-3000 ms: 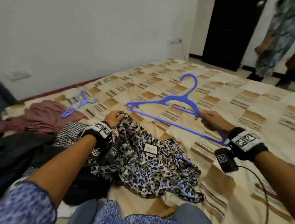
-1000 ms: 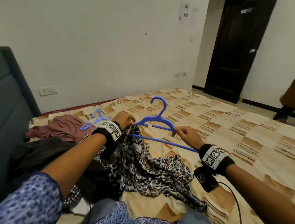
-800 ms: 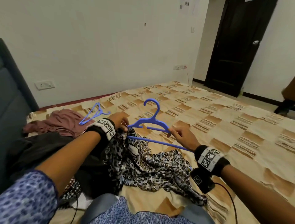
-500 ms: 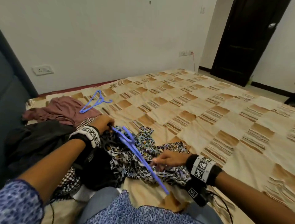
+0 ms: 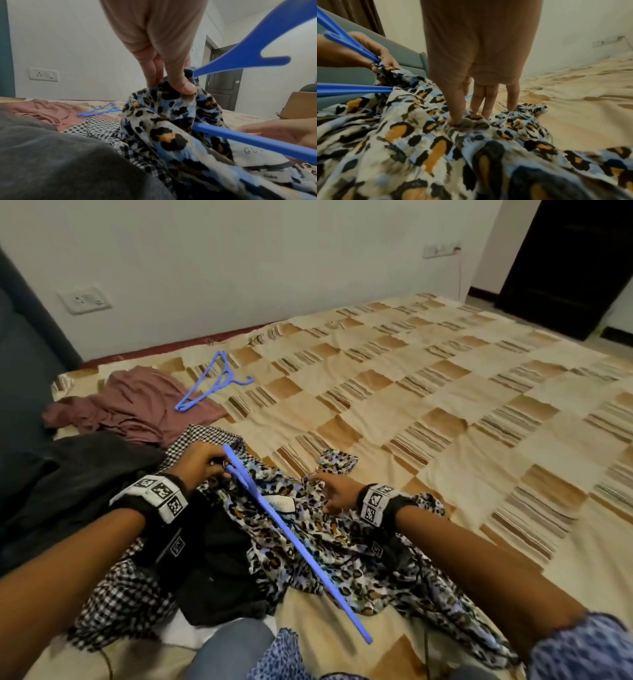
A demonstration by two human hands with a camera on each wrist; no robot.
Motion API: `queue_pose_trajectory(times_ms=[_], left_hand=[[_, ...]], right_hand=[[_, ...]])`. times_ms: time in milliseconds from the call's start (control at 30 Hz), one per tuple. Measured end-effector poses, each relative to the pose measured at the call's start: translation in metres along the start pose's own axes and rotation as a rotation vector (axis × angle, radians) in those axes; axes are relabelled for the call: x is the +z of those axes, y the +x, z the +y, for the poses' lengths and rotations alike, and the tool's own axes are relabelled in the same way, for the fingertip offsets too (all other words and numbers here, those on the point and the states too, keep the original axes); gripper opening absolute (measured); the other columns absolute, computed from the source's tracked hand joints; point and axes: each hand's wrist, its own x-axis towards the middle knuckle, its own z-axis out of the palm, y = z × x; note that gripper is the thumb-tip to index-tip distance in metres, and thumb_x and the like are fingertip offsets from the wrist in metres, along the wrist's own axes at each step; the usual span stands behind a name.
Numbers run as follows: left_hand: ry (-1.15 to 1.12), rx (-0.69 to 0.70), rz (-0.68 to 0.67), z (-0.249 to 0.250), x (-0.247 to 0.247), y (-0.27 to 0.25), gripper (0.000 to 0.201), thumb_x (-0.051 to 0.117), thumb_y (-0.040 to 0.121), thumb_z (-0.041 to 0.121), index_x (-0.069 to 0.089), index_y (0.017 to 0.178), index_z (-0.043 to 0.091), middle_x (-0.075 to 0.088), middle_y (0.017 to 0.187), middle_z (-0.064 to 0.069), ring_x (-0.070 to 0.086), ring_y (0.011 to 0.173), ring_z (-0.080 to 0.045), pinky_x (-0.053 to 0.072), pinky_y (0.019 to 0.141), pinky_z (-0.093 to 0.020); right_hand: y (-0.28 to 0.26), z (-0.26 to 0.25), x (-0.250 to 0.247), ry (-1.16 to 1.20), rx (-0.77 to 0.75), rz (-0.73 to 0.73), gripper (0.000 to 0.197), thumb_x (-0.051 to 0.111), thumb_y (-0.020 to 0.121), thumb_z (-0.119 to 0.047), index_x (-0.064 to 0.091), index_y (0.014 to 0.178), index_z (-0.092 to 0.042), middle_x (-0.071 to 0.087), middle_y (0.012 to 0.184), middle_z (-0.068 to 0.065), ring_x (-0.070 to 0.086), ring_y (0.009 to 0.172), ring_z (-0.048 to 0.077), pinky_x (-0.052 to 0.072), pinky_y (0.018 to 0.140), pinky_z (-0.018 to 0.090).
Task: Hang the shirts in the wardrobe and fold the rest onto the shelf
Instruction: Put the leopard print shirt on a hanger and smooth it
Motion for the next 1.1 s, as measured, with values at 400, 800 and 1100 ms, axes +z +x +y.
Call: queue_pose_trajectory(times_ms=[400,800,1100], left_hand=[[-0.167,0.150,0.110,0.035,-0.027,0.004,0.023,0.056,0.082,-0.016,0.062,0.101,-0.005,0.059,0.093,-0.013,0.063,0.091,-0.017,0.045,0.081,-0.024],[-0.057,0.283,0.231,0.148,-0.085,-0.014,0.020,0.057,0.086,-0.006,0.068,0.101,-0.002,0.067,0.096,-0.022,0.060,0.090,-0.024,0.034,0.070,-0.030],[0.095,0.222,0.194,0.157,-0.120,-0.027,0.020,0.056,0.085,0.001,0.069,0.100,0.007,0.068,0.100,-0.015,0.062,0.097,-0.032,0.045,0.086,-0.040]], right_hand=[[-0.123,-0.004,-0.100,0.284,0.002,0.145,0.027,0.060,0.087,-0.001,0.058,0.087,-0.028,0.057,0.070,0.001,0.044,0.060,0.025,0.034,0.061,0.034],[-0.264,-0.059,-0.141,0.172,0.155,0.249,0.034,0.078,0.075,-0.035,0.056,0.065,-0.011,0.051,0.052,-0.011,0.046,0.051,0.009,0.031,0.053,0.026],[-0.316,-0.050,-0.150,0.379,0.132,0.329,0.022,0.050,0.094,-0.004,0.062,0.112,-0.007,0.064,0.112,0.011,0.061,0.101,0.023,0.053,0.083,0.022]])
